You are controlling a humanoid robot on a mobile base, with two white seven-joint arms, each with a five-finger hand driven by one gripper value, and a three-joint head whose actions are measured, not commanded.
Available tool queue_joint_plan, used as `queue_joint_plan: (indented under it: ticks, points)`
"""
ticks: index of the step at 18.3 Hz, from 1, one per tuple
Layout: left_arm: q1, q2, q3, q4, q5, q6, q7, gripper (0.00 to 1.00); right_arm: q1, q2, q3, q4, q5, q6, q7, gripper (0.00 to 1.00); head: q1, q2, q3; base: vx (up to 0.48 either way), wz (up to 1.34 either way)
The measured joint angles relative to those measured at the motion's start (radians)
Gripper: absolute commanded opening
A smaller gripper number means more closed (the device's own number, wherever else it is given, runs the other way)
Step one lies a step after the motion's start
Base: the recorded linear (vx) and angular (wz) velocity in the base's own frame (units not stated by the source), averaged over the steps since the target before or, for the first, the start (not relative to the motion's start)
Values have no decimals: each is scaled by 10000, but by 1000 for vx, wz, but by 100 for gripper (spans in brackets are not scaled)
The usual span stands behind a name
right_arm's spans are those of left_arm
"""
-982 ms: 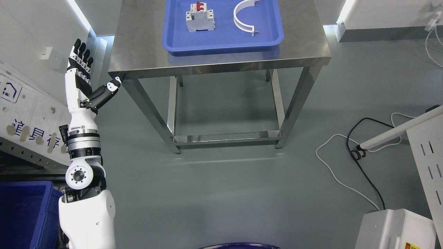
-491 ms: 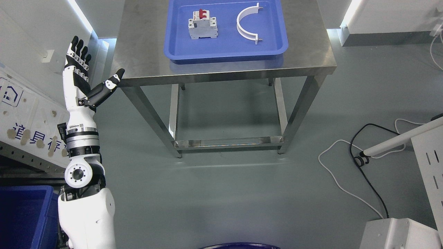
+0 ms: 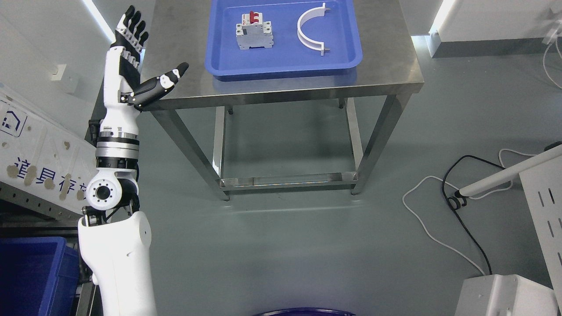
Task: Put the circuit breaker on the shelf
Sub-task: 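Reach the left hand forward over the circuit breaker in the tray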
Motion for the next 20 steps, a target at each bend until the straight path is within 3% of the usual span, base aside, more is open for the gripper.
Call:
queue_joint_plan:
  ticks: [5, 12, 20]
  points:
    - [-1753, 0, -1071, 872, -820, 643, -331, 100, 0, 0, 0, 0, -2, -7, 0, 100, 0, 0, 0, 0, 0]
    - [-4497, 1, -2656, 3332, -1678, 1101, -371, 100, 0, 0, 0, 0, -2, -11, 0, 100, 0, 0, 0, 0, 0]
    - [-5581, 0, -3818, 5757, -2480, 1118, -603, 97, 0, 0, 0, 0, -1, -11, 0, 100, 0, 0, 0, 0, 0]
